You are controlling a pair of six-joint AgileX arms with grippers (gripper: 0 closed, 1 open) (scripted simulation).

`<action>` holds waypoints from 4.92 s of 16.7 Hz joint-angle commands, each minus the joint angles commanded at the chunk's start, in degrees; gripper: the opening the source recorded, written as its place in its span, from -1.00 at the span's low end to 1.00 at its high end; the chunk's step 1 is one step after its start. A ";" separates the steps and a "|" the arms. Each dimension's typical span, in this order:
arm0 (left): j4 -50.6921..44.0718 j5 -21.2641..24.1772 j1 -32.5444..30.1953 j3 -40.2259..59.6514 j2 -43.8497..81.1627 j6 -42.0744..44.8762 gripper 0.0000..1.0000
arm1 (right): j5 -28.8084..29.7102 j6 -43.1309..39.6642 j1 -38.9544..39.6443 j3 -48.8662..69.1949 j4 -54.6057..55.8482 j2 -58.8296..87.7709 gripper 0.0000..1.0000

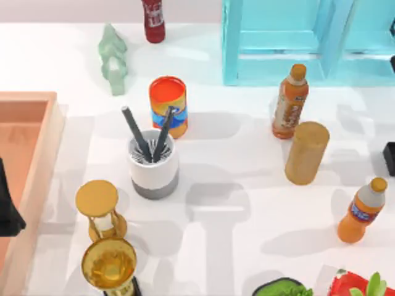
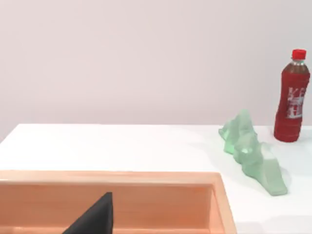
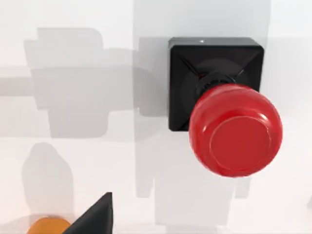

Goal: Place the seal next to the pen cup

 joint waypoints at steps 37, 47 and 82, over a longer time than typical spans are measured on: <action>0.00 0.00 0.00 0.00 0.00 0.00 1.00 | 0.06 0.31 -0.03 -17.64 20.95 3.34 -1.00; 0.00 0.00 0.00 0.00 0.00 0.00 1.00 | 0.14 13.92 13.34 12.38 -4.71 7.46 -1.00; 0.00 0.00 0.00 0.00 0.00 0.00 1.00 | 7.12 46.53 46.45 24.62 -6.28 11.77 -1.00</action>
